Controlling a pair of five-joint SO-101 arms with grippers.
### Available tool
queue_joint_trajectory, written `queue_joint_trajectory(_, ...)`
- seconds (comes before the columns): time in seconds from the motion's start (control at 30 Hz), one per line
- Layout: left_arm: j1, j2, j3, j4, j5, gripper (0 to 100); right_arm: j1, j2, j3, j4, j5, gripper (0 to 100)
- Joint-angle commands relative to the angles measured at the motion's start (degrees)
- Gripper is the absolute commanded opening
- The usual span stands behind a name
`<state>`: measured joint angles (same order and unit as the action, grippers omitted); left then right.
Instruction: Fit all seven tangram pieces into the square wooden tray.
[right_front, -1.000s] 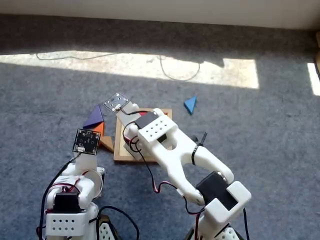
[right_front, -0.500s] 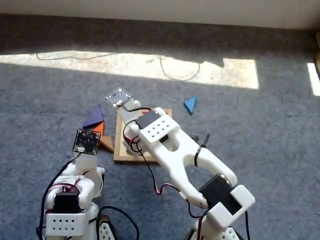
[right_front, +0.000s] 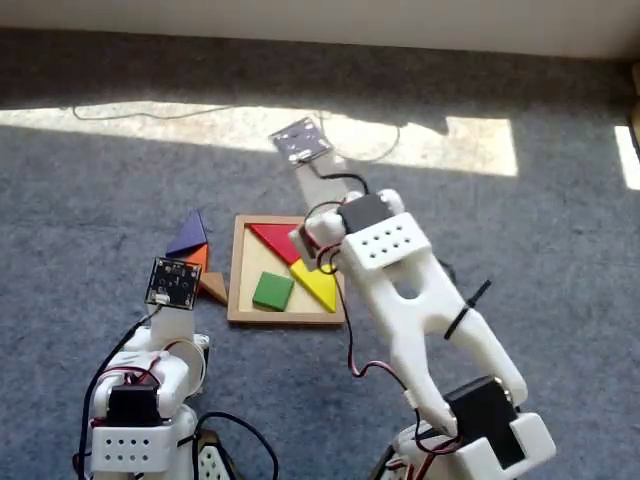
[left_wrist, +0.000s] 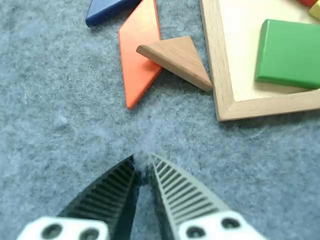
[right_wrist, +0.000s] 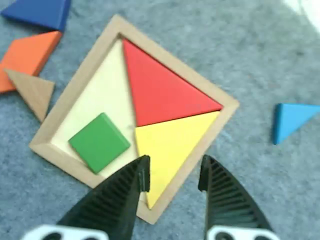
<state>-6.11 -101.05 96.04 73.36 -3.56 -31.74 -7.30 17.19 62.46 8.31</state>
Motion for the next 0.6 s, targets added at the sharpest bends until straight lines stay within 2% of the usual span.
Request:
queue_joint_trajectory(0.0,0.22,-0.40,1.19,0.18,-0.26,1,7.60,-3.56,-2.86,-1.54,-0.70,14.6)
queue_joint_trajectory(0.13,0.22,-0.40,1.19,0.18,-0.26,1,12.00,1.27,-3.30,-6.02,-3.96,16.7)
queue_joint_trajectory(0.3,0.22,-0.40,1.19,0.18,-0.26,1,15.08,12.26,-5.85,-9.63,-14.24,33.0)
queue_joint_trajectory(0.4,0.22,-0.40,1.19,0.18,-0.26,1,15.52,17.63,-11.47,-9.80,-16.79,33.4)
queue_joint_trajectory(0.57,0.22,-0.40,1.19,0.18,-0.26,1,14.73,25.54,-18.33,-9.80,-16.70,33.4)
